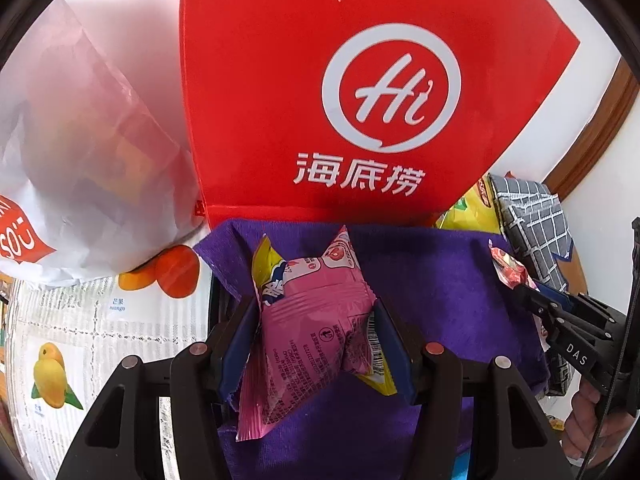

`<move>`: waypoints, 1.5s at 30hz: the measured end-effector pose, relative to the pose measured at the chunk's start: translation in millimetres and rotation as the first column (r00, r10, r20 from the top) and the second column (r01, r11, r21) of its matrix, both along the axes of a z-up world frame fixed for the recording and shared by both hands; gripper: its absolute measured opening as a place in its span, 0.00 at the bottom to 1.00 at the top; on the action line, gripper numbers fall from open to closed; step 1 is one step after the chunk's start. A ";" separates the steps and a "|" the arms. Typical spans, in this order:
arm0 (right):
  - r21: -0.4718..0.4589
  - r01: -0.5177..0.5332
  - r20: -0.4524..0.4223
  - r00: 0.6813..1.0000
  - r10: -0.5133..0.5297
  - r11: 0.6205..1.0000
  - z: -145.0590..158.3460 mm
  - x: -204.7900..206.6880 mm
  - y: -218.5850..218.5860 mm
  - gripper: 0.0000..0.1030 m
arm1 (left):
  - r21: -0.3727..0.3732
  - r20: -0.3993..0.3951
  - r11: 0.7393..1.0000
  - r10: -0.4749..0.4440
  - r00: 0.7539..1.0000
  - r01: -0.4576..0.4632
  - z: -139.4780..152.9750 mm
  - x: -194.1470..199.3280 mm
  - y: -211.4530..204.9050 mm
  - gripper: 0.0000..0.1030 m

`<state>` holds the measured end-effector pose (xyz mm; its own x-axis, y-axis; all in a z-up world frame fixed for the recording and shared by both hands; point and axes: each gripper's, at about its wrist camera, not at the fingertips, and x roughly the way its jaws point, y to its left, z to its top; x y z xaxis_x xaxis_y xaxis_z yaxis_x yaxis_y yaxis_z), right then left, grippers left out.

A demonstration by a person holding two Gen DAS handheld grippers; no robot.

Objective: Organize snacks
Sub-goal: 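Carry the Lotso wrapper with the right tool onto the purple towel, then open the right tool to release the Lotso wrapper on the towel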

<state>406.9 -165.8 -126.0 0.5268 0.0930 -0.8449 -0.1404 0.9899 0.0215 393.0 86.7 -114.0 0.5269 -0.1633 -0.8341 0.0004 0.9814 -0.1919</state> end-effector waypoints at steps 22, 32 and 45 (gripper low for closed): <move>-0.022 -0.029 0.022 0.999 0.030 0.999 7.7 -7.6 6.4 0.25 | 0.040 -0.069 0.998 -0.036 0.997 0.039 -18.0 10.5 -27.6 0.57; -0.033 -0.040 0.029 0.999 0.041 0.999 12.4 -12.0 9.6 0.30 | 0.051 -0.078 0.997 -0.052 0.996 0.056 -21.1 12.4 -35.7 0.58; -0.035 -0.046 0.046 0.998 0.048 0.998 17.0 -14.9 10.0 0.34 | 0.042 -0.091 0.997 -0.067 0.994 0.071 -22.1 13.9 -37.7 0.61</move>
